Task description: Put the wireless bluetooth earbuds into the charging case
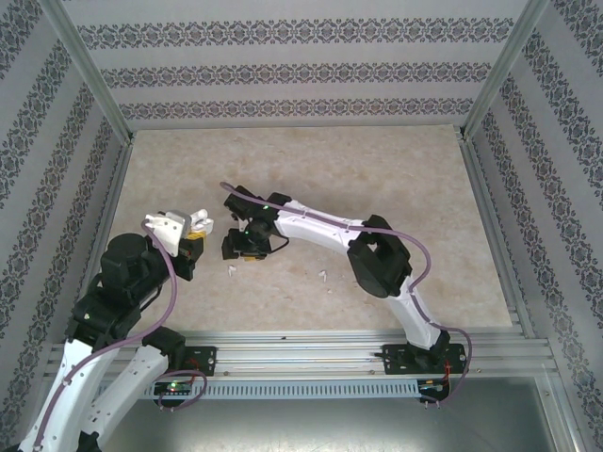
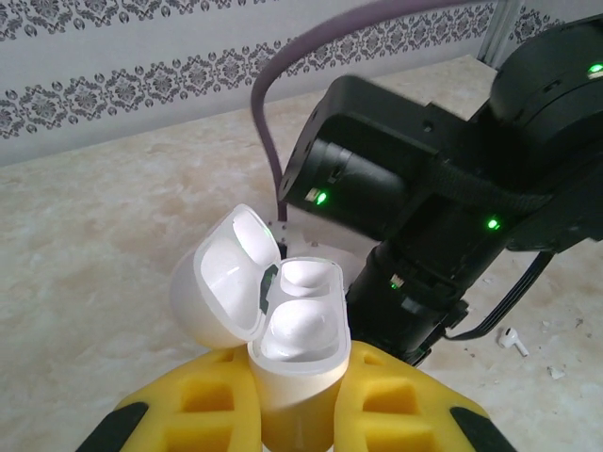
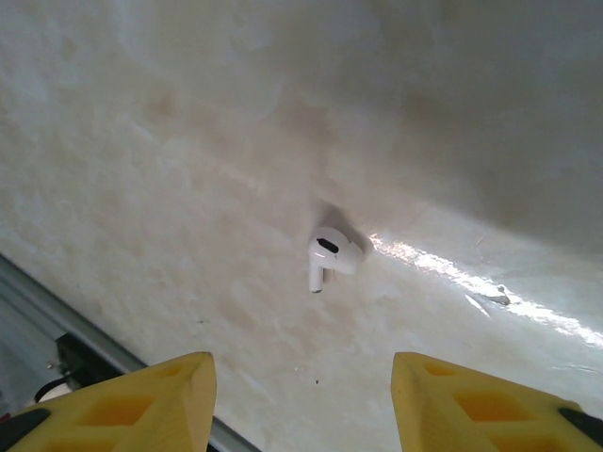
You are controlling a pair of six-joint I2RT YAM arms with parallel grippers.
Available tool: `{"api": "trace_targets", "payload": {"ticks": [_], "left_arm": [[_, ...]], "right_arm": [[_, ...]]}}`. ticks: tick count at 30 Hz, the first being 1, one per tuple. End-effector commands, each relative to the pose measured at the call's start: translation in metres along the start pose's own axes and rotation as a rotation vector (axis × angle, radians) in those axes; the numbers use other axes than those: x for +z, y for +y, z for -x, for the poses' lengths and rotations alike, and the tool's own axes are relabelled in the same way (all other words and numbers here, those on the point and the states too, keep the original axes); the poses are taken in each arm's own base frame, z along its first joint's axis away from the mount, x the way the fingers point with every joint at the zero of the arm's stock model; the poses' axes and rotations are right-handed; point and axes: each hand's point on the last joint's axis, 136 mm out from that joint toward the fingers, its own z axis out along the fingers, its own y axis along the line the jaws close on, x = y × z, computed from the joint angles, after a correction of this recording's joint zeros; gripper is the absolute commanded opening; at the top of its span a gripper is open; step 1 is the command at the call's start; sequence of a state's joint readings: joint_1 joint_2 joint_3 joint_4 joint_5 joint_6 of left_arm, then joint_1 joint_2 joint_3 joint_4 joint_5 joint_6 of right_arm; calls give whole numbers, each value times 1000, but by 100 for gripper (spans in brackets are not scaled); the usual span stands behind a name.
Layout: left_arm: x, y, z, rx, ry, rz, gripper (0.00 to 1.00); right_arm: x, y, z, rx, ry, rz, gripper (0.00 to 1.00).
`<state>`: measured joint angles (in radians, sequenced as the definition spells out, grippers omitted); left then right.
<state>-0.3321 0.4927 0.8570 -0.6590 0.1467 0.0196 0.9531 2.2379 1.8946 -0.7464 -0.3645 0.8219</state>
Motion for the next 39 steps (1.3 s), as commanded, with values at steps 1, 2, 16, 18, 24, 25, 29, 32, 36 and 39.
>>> {"api": "trace_targets", "payload": {"ticks": [1,2,16,18,24,25,29,32,36,39], "left_arm": [[-4,4,-5,14,-2,25,0],[-4,4,-7,14,-2,26,0],[-3,1,-13,-16,-31,9,0],[-3,0,-15,-22,-32,4,0],[-6,0,-21,-15,-22,2,0],[-6,0,-22,-15,-20,2,0],[-6,0,-24,-16,-17,2,0],[-5,0,-25,-11,-14,4,0],[-7,1,-26,-2,-9,13,0],[-9,2,-26,5,-6,17,0]], "right_arm": [[9,-19,-9,41,17,-144,53],[12,-19,-10,45,17,-156,53],[40,-16,-14,75,77,-216,51],[43,-15,-13,80,83,-214,49],[49,-11,-13,78,102,-211,48],[50,-11,-13,78,105,-210,48],[54,-9,-12,73,116,-209,47],[58,-8,-13,72,127,-210,46],[65,-4,-14,66,160,-198,42],[68,-3,-15,64,175,-199,40]]}}
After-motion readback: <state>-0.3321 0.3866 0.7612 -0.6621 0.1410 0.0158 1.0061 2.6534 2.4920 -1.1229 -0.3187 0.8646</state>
